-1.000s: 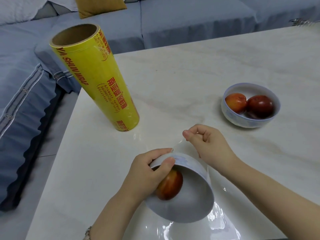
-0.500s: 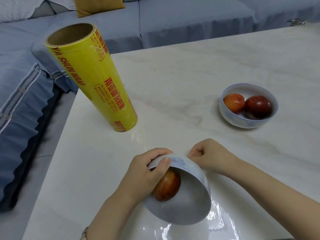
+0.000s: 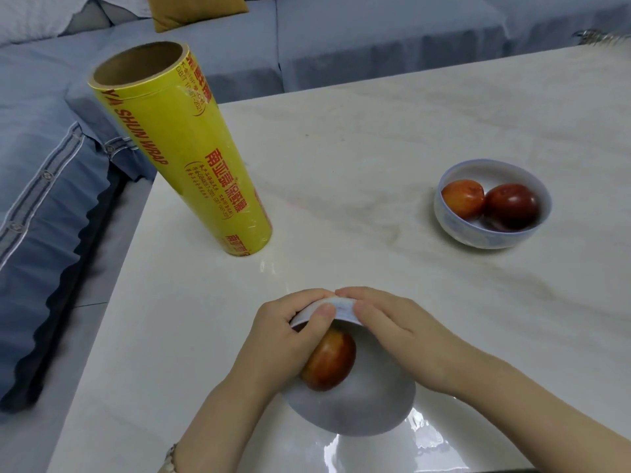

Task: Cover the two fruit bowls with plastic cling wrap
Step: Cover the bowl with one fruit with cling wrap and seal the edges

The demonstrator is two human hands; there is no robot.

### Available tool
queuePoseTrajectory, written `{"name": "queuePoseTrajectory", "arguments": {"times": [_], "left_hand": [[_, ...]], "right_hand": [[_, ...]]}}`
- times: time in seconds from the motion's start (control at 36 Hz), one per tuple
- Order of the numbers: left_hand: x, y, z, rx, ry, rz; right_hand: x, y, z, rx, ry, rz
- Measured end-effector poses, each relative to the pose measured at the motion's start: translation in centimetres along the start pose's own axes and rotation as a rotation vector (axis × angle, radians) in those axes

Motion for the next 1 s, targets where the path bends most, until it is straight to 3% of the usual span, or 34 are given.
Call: {"name": "queuePoseTrajectory", "arguments": {"times": [0.22, 0.36, 0.44, 0.64, 0.78, 0.92, 1.0], "left_hand": [[-0.7, 0.1, -1.2, 0.126, 0.032, -0.069], [-2.7, 0.9, -2.1, 0.275, 0.173, -0.233], [-3.6, 1.5, -1.4, 0.290, 0.229, -0.314], [-3.7, 1.0, -0.6, 0.182, 0.264, -0.317], [-2.2, -0.3, -0.4, 0.051, 0.182, -0.207], [-1.6, 0.0, -0.4, 0.082, 0.064, -0.132], [-1.7, 0.3, -0.6, 0.116, 0.120, -0.169]], "right_hand": [[4.0, 0.7, -2.2, 0.096, -0.249, 0.232], [5.1, 1.7, -2.1, 0.116, -0.527, 0.262], [4.3, 1.4, -2.7, 0.121, -0.424, 0.208], [4.1, 0.2, -3.0, 0.033, -0.353, 0.211], [4.0, -0.7, -2.5, -0.088, -0.303, 0.231], [3.9, -0.9, -1.6, -0.182, -0.314, 0.255], [5.0, -0.6, -1.0, -0.138, -0.341, 0.286]]}}
Point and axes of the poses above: each hand's wrist, its own y-axis away from the middle knuckle, its own z-axis out of the palm, x = y × z, the point moved 9 cm from there along -y, towards the middle knuckle, and after that the axes turned 2 degrees about -y, right-handed, at the moved point
